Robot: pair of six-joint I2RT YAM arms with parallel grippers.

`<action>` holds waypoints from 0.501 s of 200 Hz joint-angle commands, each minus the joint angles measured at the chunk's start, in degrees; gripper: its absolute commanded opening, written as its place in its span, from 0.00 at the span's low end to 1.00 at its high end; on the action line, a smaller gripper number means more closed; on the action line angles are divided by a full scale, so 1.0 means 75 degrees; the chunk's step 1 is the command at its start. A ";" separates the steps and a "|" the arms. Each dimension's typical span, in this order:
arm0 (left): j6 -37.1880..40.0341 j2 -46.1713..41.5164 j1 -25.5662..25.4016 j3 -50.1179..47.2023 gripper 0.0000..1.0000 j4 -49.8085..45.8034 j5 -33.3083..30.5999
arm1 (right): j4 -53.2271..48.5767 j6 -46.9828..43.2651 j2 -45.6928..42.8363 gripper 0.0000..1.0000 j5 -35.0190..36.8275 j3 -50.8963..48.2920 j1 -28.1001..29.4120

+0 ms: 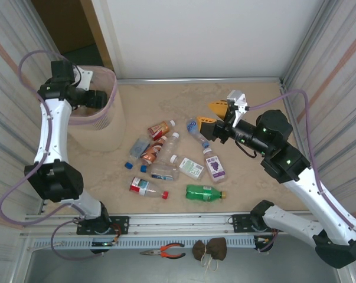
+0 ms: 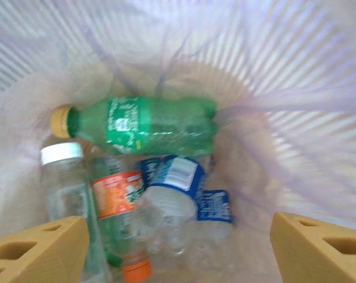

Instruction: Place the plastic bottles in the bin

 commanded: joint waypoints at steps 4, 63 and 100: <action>-0.0405 -0.0718 0.0057 0.0094 0.81 0.0109 0.1004 | -0.0232 0.0006 -0.0220 0.67 0.0310 0.0081 0.0053; -0.0922 -0.2068 0.0063 -0.0397 0.81 0.0454 0.2018 | -0.0639 -0.0074 -0.0304 0.67 0.0730 0.0022 0.0033; -0.1250 -0.2901 0.0062 -0.1678 0.81 0.1858 0.3544 | -0.1679 -0.0151 0.0063 0.67 0.1469 0.0294 0.0016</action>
